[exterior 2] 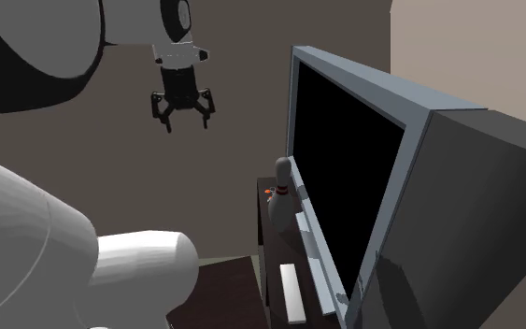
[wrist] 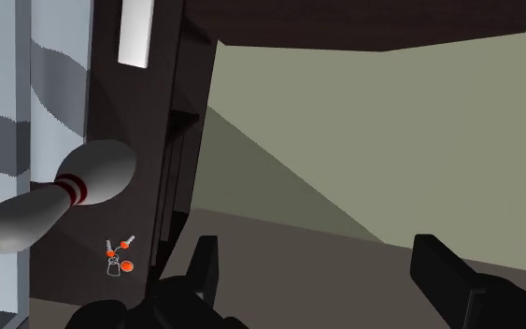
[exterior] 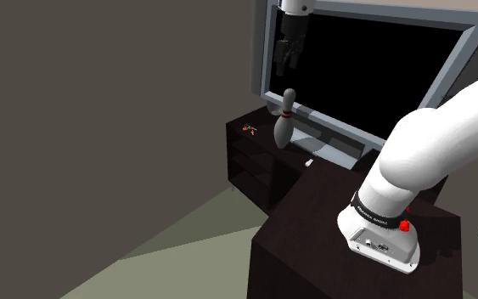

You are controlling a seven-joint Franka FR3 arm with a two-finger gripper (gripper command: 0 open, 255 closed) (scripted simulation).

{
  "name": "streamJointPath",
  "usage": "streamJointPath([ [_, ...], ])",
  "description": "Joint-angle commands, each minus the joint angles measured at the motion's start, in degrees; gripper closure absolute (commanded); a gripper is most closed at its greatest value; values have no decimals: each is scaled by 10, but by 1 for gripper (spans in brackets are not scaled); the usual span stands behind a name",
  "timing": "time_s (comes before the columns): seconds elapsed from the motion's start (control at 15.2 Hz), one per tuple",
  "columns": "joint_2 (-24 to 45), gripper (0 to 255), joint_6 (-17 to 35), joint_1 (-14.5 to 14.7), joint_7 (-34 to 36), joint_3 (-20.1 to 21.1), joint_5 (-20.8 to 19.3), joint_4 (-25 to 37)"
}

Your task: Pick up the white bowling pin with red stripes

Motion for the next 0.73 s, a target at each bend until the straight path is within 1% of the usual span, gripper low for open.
streamJointPath([
  [0.0, 33, 0, 20, -5, -26, -21, -4, 8],
  [0.33, 122, 0, 53, -16, -90, -69, -1, 50],
  [0.66, 223, 0, 77, -28, -158, -110, 21, 109],
])
